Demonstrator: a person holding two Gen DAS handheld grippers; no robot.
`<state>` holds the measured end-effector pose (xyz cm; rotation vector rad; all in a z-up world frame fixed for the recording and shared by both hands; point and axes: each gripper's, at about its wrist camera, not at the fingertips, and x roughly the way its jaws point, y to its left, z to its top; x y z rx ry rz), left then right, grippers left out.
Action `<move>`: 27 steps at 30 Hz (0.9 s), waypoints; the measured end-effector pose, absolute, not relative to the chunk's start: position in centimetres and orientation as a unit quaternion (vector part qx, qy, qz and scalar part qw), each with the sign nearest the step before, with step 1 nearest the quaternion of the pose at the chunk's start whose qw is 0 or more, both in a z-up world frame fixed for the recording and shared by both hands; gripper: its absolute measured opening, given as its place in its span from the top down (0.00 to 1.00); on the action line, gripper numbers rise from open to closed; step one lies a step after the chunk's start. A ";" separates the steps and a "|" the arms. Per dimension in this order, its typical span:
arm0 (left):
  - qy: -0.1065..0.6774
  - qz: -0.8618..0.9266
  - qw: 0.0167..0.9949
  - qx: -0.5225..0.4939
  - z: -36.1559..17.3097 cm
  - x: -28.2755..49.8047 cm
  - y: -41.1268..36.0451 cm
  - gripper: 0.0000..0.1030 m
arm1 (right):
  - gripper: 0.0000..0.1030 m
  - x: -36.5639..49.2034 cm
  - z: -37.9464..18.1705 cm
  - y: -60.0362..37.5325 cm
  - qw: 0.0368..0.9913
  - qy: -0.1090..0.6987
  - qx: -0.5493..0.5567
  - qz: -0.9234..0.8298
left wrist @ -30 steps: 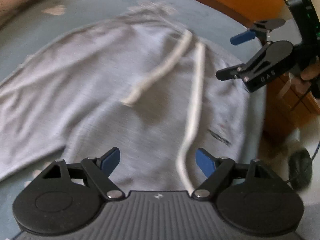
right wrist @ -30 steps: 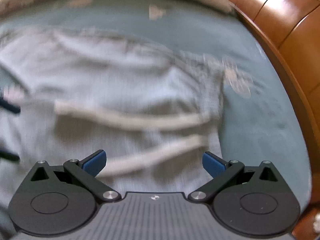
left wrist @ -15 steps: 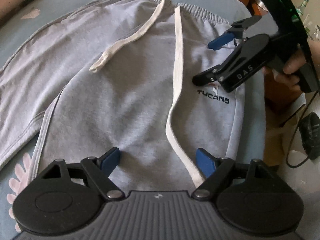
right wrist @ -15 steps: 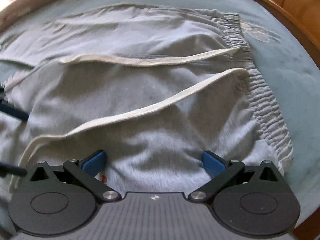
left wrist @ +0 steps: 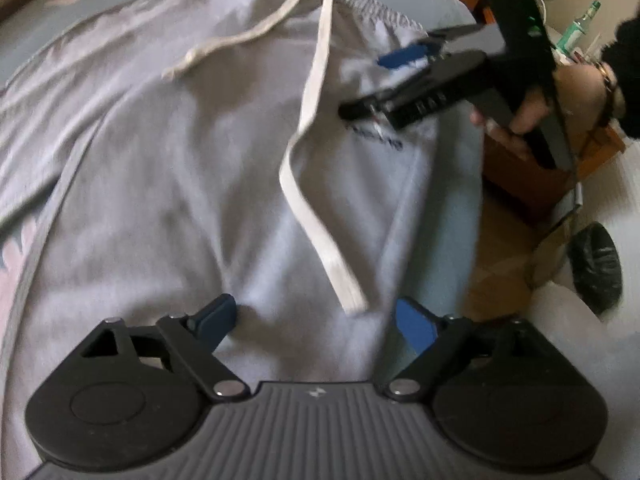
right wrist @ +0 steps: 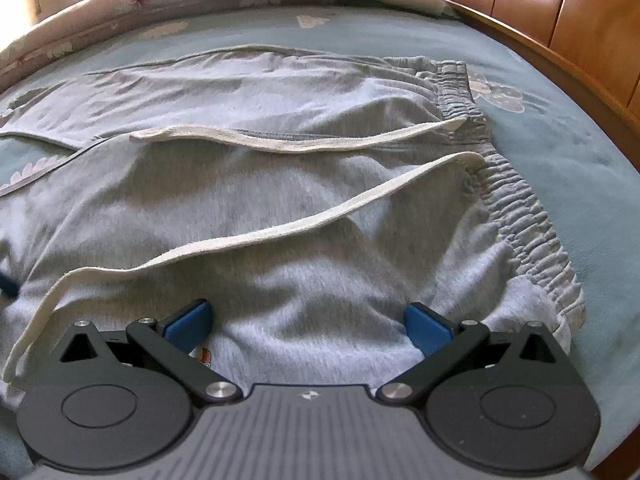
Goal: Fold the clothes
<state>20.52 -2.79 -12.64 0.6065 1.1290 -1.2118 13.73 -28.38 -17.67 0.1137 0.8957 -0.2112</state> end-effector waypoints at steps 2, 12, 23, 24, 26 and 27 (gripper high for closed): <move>0.500 -0.528 0.636 0.259 -12.2 20.7 -2.4 0.16 | 0.00 13.5 -17.7 -28.4 0.898 0.425 0.054 -0.102; 0.522 -0.483 0.667 0.223 -12.9 22.9 -1.2 0.16 | 0.00 14.8 -17.2 -28.6 0.875 0.469 0.064 -0.107; 0.511 -0.475 0.682 0.220 -11.8 24.0 1.1 0.16 | 0.00 15.8 -13.3 -25.2 0.854 0.518 0.033 -0.044; 0.508 -0.472 0.686 0.220 -12.0 24.2 1.0 0.16 | 0.00 16.1 -13.5 -24.4 0.854 0.519 0.029 -0.026; 0.509 -0.463 0.694 0.214 -12.6 24.8 0.8 0.16 | 0.00 16.6 -14.5 -22.9 0.848 0.530 0.021 0.002; 0.511 -0.459 0.695 0.213 -12.9 24.8 0.9 0.16 | 0.00 16.8 -15.3 -22.2 0.842 0.540 0.018 0.010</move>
